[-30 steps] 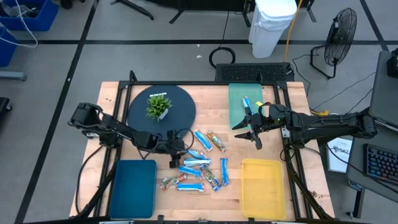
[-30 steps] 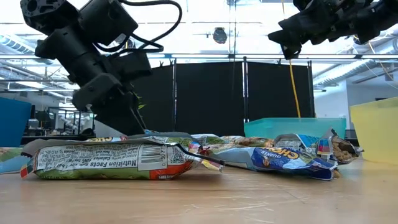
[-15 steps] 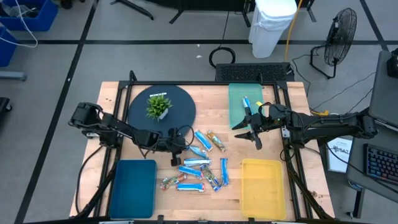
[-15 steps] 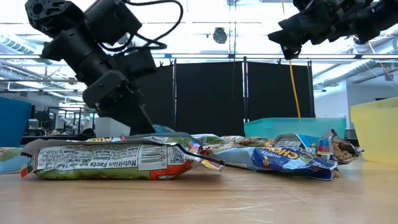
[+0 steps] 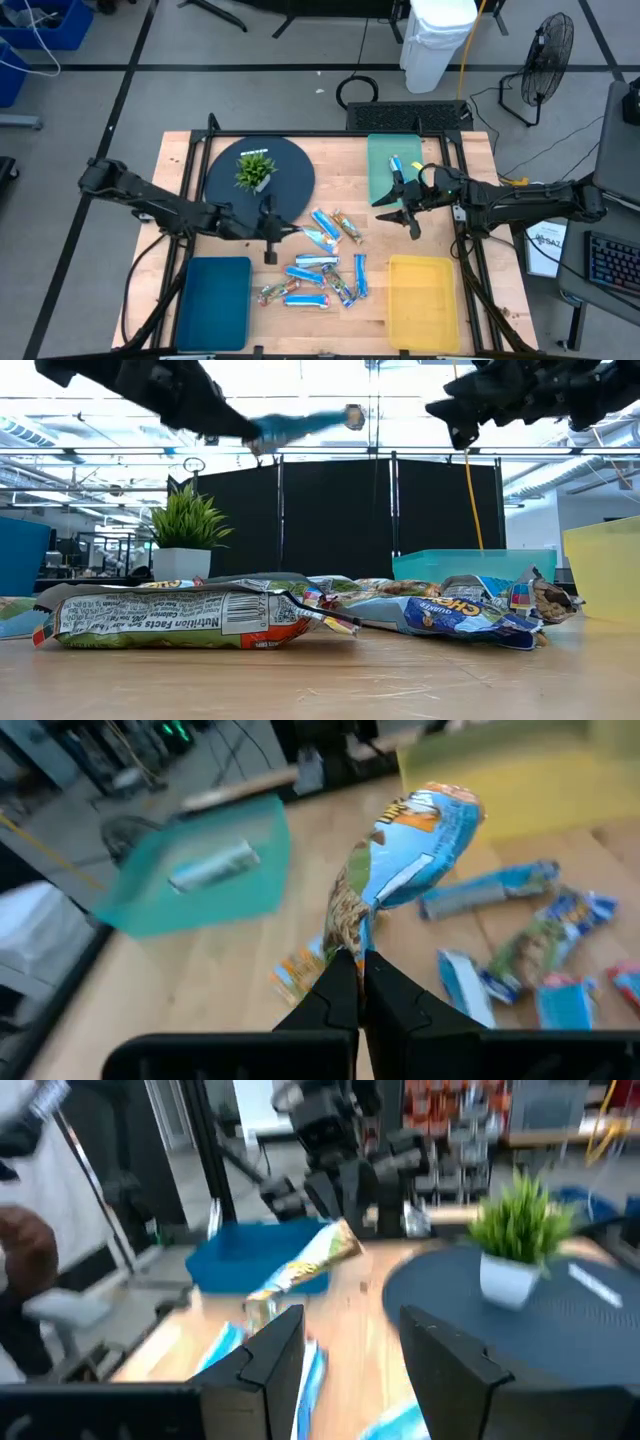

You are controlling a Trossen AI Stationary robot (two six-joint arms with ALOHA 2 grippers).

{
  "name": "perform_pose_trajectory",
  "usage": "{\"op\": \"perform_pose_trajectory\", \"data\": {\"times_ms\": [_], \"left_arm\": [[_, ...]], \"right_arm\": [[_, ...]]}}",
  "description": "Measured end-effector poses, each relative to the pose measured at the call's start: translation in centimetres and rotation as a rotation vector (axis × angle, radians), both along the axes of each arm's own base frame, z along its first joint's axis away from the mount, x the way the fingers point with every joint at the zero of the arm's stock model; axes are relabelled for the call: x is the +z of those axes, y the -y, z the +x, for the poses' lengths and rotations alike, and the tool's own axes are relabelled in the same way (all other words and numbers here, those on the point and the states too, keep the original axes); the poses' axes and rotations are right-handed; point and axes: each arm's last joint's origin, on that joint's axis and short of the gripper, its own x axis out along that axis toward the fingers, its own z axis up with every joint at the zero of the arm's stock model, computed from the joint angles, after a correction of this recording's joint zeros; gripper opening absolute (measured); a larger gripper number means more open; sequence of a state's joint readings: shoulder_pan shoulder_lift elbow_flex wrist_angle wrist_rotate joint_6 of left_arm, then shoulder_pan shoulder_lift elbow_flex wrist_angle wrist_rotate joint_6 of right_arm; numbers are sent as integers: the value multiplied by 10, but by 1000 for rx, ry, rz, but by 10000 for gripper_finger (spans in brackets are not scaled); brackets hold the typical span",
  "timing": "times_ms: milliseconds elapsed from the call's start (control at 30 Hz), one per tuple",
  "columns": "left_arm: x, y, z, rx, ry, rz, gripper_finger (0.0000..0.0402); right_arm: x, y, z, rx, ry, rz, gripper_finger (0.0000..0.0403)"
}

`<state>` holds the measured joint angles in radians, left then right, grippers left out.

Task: Pick and place Granola Bars by type
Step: Put the yellow granola bar into the green bin

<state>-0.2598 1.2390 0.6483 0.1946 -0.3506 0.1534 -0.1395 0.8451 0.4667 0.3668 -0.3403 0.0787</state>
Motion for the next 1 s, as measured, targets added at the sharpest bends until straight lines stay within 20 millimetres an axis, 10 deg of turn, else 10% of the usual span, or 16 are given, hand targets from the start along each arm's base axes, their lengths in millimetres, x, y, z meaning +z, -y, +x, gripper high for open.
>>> {"op": "perform_pose_trajectory", "data": {"times_ms": [533, 1000], "left_arm": [[27, -24, 7, -82, 221, 72, 4], [42, -70, 15, -345, 393, -456, 4]], "right_arm": [[-38, -17, 29, -24, 213, -93, 155], [-32, -13, 33, -238, 332, -455, 155]]}}
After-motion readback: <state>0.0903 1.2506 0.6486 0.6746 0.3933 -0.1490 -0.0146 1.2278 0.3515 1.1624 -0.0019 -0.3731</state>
